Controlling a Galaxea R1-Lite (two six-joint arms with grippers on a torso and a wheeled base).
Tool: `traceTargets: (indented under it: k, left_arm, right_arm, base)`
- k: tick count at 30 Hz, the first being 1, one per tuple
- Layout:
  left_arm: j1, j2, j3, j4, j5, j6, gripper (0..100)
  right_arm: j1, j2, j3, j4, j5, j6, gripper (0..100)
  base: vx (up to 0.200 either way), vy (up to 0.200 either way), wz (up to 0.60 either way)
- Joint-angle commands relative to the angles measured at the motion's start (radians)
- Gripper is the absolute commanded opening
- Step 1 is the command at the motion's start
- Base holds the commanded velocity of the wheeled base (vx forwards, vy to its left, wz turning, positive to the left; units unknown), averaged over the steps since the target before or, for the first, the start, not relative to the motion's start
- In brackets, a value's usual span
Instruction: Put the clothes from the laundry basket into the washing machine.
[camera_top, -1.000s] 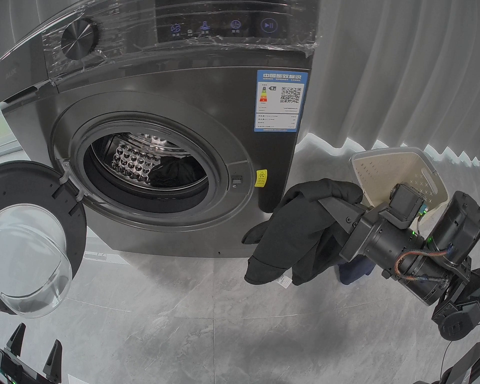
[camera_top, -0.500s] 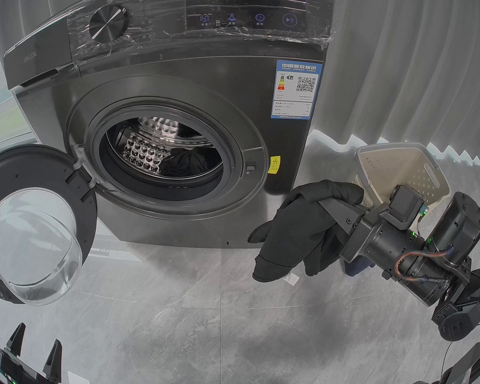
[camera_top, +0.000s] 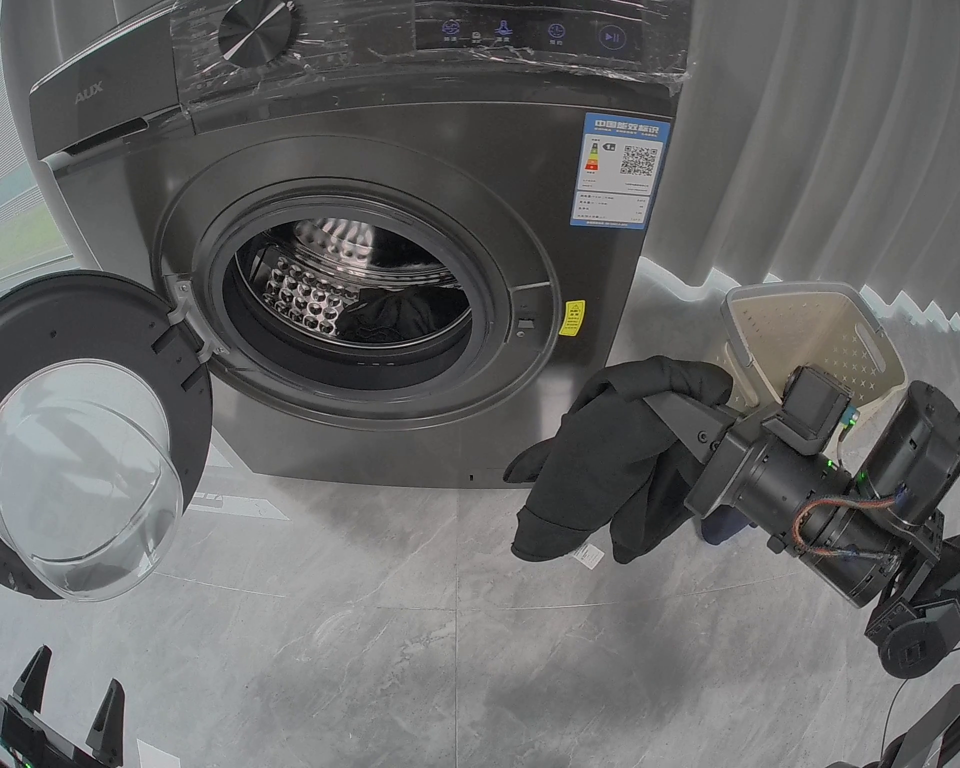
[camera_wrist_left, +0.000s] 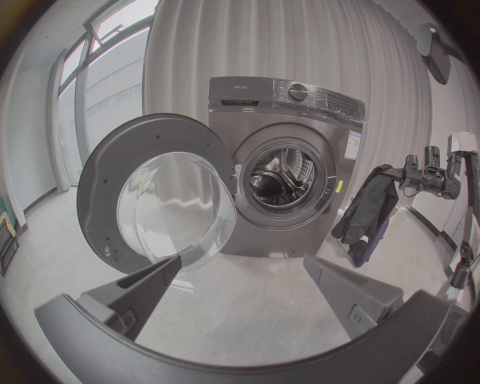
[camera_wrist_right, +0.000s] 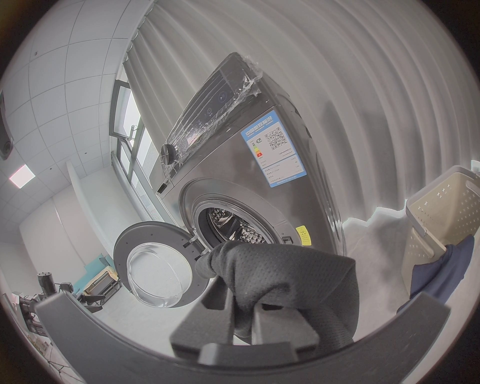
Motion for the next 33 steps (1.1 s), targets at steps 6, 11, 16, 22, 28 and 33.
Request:
traceTargets:
  k: [6,11,16,22,28,33]
  left_arm:
    - [0.0,-0.008,0.015,0.0,0.0,0.0,100]
    - [0.0,-0.008,0.015,0.0,0.0,0.0,100]
    - [0.0,-0.008,0.015,0.0,0.0,0.0,100]
    - [0.0,-0.008,0.015,0.0,0.0,0.0,100]
    - [0.0,-0.008,0.015,0.0,0.0,0.0,100]
    - [0.0,-0.008,0.015,0.0,0.0,0.0,100]
  right_arm:
    - [-0.025,0.001,-0.001,-0.001,0.0,0.0,0]
    - [-0.031,-0.007,-0.007,-0.001,0.0,-0.001,0]
    - [-0.031,-0.007,-0.007,-0.001,0.0,-0.001,0]
    - [-0.029,-0.007,-0.009,-0.001,0.0,-0.001,0]
    - [-0.029,-0.005,-0.007,-0.001,0.0,-0.001,0]
    - [-0.029,-0.004,-0.007,-0.002,0.0,-0.001,0]
  base:
    - [0.0,0.2,0.0]
    - [0.0,0.2,0.0]
    - [0.0,0.16,0.0]
    - [0.0,0.0,0.0]
    - [0.0,0.0,0.0]
    - [0.0,0.0,0.0]
